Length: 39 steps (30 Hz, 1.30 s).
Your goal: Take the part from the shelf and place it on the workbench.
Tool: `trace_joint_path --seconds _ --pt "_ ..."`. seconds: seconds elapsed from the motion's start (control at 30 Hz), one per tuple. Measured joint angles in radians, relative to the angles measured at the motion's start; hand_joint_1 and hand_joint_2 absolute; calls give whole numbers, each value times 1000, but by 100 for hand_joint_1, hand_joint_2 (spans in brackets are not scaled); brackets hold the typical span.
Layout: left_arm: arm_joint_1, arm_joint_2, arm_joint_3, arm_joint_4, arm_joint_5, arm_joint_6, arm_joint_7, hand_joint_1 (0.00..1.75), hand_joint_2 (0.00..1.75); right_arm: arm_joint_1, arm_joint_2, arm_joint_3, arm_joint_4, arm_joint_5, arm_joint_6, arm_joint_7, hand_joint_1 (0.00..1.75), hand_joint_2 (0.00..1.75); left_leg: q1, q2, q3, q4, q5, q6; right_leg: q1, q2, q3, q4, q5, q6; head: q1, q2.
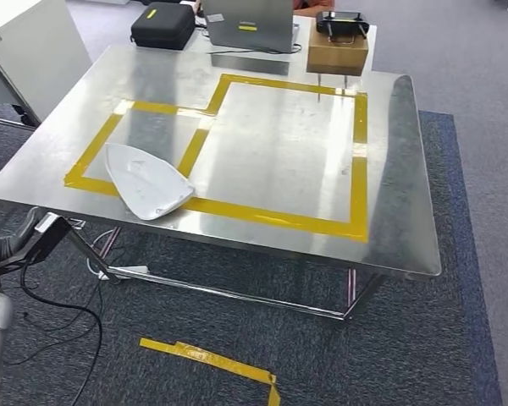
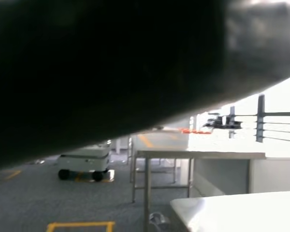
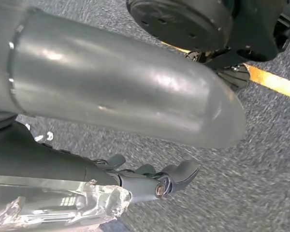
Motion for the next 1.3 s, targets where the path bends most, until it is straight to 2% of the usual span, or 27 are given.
trace_joint_path --seconds 0.03,0.07,0.1,0.17,0.23,0.27,0.3,0.33,0.4,0.47,0.53,0.57,0.6,0.67,0.73,0.77,0.8,0.83,0.9,0.97,1.03,1.07,1.1,1.17,1.23,1.27,1.3 --pt "5 0 3 -1 0 0 0 0 0 -2 0 -1 0 1 0 0 0 0 1 -14 -1 -1 1 6 -1 -6 1 -1 -4 5 0 0" --pt "8 0 7 -3 0 0 0 0 0 -4 0 -1 0 2 0 0 0 0 4 -28 -2 -3 3 11 -3 10 -2 8 -14 10 1 0" --pt "9 0 9 -5 0 0 0 0 0 -5 0 -1 0 3 0 0 0 0 6 -41 -2 -4 4 18 -6 40 -14 37 -35 15 4 0" --pt "12 -3 11 -8 0 0 1 0 0 -4 0 -2 1 6 1 0 0 0 9 -68 -4 -5 6 26 -10 115 -71 156 -97 20 10 0" --pt "21 -6 13 -8 0 0 1 0 0 -2 0 -2 2 8 2 2 0 0 7 -96 -5 -5 6 29 -10 142 -137 278 -137 19 11 0" --pt "26 -7 15 -8 0 0 1 0 0 -1 0 -2 2 8 2 2 0 0 6 -112 -4 -5 6 29 -9 145 -151 294 -129 17 11 0" --pt "31 -7 18 -9 0 0 1 0 0 -1 0 -2 3 8 2 3 0 0 5 -128 -3 -5 5 29 -8 149 -148 271 -101 13 11 0" --pt "33 -8 21 -10 0 0 1 0 0 -1 0 -2 3 8 2 3 0 0 4 -144 -1 -5 5 29 -8 159 -127 212 -59 7 11 0" --pt "34 -8 26 -14 0 0 2 0 0 0 0 -2 3 8 2 3 0 0 5 -174 -1 -4 6 26 -10 209 -74 79 9 -6 12 0" --pt "37 -9 30 -17 1 0 2 0 0 2 0 -2 3 8 2 4 0 0 10 -201 -9 -3 10 15 -10 242 -43 20 24 -14 13 0" --pt "47 -8 35 -21 1 0 2 0 0 1 0 -2 4 8 2 4 0 0 15 -222 -18 -3 15 1 -9 225 -34 10 24 -17 14 0" --pt "52 -6 39 -23 1 0 2 0 0 -1 0 -2 4 8 3 4 0 0 14 -207 -23 3 10 -4 -10 211 -31 5 27 -21 12 0" --pt "54 -4 43 -24 1 -1 2 0 0 -1 0 -2 4 8 3 4 0 0 12 -178 -32 24 -4 -9 -12 197 -27 -1 29 -25 10 0" --pt "58 -4 48 -26 1 -2 2 0 0 1 0 -3 4 9 5 3 0 0 8 -105 -79 122 -59 -17 -13 165 -20 -8 29 -33 3 0" --pt "67 -7 50 -27 1 -3 2 0 0 2 0 -3 6 10 6 3 0 0 13 -80 -138 242 -105 -25 -12 135 -18 -7 26 -36 1 0" --pt "72 -9 51 -27 2 -4 3 0 0 1 0 -3 7 10 6 2 0 0 16 -76 -151 267 -106 -29 -12 120 -17 -7 23 -35 1 0" --pt "77 -9 53 -27 4 -4 4 0 0 0 0 -3 8 10 6 2 0 0 18 -73 -144 255 -89 -31 -12 106 -15 -7 21 -33 1 0" --pt "81 -10 56 -27 7 -3 5 0 0 0 0 -3 8 11 6 2 0 0 19 -66 -116 206 -58 -32 -12 92 -12 -7 18 -30 1 0" --pt "88 -11 63 -27 19 0 4 0 0 -2 0 -3 9 9 6 3 0 0 16 -24 -39 72 -5 -28 -8 69 -3 -5 8 -21 0 0" --pt "105 -16 74 -30 35 5 -2 0 0 -1 0 -3 10 1 3 4 0 0 9 4 0 2 6 -17 -1 49 5 -3 -1 -10 2 0" --pt "139 -24 88 -33 52 12 -13 0 0 -1 0 -1 9 -13 -1 10 0 0 6 -12 0 -2 3 -5 0 33 12 -5 -7 -2 4 0" --pt "159 -28 96 -34 58 15 -19 0 0 0 0 1 9 -21 -3 15 0 0 7 -21 0 -4 4 0 -2 41 12 -2 -14 4 6 0" --pt "177 -33 105 -35 63 19 -24 0 0 1 0 3 9 -27 -5 19 0 0 8 -32 0 -5 5 7 -5 61 5 15 -29 9 7 0" --pt "206 -45 118 -38 70 29 -33 0 0 6 0 7 9 -36 -9 24 0 0 11 -52 -1 -7 5 17 -9 117 -42 113 -87 15 10 0" --pt "231 -57 127 -38 74 34 -38 0 0 11 0 9 9 -40 -11 28 0 0 10 -76 -2 -7 4 22 -10 142 -112 254 -145 15 12 0" --pt "242 -62 130 -38 75 35 -39 0 0 12 0 9 9 -41 -12 29 0 0 9 -90 -2 -7 4 23 -10 145 -135 292 -149 14 12 0" --pt "250 -65 134 -38 75 35 -39 0 0 12 0 9 10 -41 -12 30 0 0 8 -104 -1 -7 4 23 -9 147 -140 292 -133 12 12 0"
